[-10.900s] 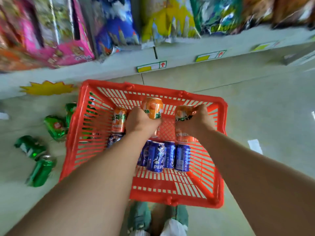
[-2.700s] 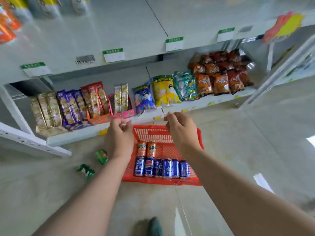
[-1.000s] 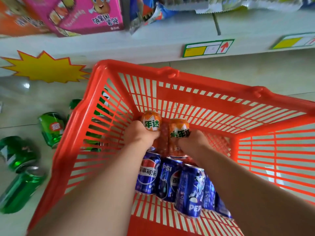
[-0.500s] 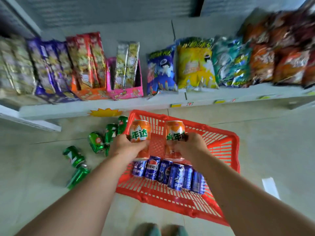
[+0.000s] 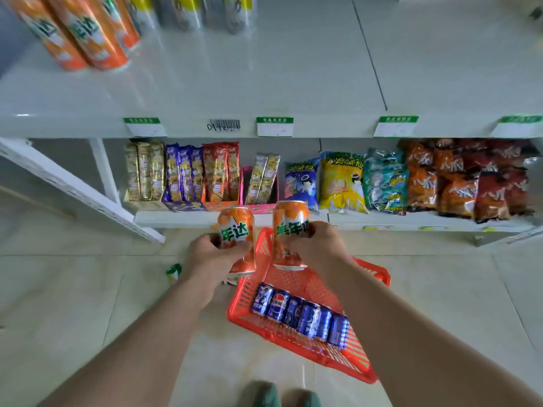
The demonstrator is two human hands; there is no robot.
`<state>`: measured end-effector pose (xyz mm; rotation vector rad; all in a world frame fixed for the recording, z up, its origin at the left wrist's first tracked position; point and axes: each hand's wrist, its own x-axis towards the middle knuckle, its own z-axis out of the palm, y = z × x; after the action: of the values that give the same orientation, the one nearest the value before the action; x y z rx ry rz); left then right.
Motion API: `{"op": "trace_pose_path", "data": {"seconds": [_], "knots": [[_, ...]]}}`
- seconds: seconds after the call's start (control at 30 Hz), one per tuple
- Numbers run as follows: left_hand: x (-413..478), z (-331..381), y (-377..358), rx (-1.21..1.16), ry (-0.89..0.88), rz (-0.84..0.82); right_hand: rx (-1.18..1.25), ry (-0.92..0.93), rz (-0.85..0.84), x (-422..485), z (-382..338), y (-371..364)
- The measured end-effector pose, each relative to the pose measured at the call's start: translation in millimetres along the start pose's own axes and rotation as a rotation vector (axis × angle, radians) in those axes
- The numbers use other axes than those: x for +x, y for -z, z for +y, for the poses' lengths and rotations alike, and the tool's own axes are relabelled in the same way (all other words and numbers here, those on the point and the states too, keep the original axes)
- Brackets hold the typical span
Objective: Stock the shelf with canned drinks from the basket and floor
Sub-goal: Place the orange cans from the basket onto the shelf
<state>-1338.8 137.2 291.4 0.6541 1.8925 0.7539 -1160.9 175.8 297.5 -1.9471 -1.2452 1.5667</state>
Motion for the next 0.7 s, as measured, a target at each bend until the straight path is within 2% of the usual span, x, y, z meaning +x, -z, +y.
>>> {"op": "trace_pose_path", "data": {"seconds": [0.13, 0.33, 0.5, 0.7], "knots": [[-22.3, 20.0, 34.5, -0.031, -0.038, 0.020, -0.011, 0.071, -0.035, -26.4, -35.3, 3.8], [-39.1, 64.1, 88.0, -0.035, -0.126, 0.147, 0.034, 0.140, -0.025, -56.1, -95.6, -1.8], [-28.9, 103.5, 141.3, -0.016, -0.217, 0.252, 0.061, 0.212, -0.036, -64.5, -149.0, -31.4], [12.0, 138.4, 203.3, 0.013, -0.285, 0.301, 0.103, 0.274, -0.021, -51.9, -209.3, -84.4]]}}
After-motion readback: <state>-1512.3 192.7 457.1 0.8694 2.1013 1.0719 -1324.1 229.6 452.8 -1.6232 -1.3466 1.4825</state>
